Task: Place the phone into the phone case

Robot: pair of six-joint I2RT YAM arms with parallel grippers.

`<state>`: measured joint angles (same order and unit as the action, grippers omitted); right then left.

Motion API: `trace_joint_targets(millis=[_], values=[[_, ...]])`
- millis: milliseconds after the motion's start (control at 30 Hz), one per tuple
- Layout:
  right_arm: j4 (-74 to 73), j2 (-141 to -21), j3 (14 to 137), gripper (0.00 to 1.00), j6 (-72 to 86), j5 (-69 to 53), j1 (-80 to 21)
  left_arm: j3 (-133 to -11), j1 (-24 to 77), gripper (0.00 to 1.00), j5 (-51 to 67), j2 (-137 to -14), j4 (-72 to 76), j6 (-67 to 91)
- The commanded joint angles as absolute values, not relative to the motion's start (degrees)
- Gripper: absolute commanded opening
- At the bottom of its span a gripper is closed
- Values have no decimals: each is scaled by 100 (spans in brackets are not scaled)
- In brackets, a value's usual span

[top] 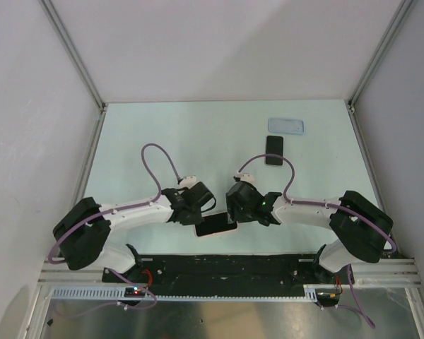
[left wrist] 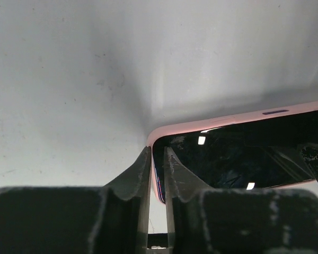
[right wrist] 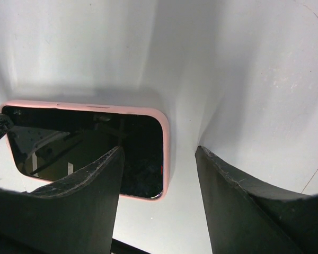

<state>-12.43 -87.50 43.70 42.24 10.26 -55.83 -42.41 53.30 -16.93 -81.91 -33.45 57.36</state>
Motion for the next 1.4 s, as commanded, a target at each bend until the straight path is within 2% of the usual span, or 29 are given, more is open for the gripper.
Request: trace_joint_targets(millis=[0,100,200,433,1167,1367], values=[[-1576,-8671,4421,63,4136,1226,-5621,-4120,5224,20,-968,-8215,-3514,5569],[-1547,-8671,4420,63,4119,1194,-5593,-4238,5175,27,-991,-7866,-3704,5507],[-1513,-8679,4421,63,4102,1153,-5565,-4159,5172,28,-923,-7631,-3775,5587],[-1432,-8728,4418,63,4100,1032,-5517,-3906,5183,28,-685,-7330,-3773,5727],[-1375,-8823,4421,63,4114,947,-5492,-3757,5332,25,-490,-7697,-3382,5777],[-1380,-8855,4420,63,4102,967,-5485,-3832,5335,25,-398,-7451,-3373,5783]])
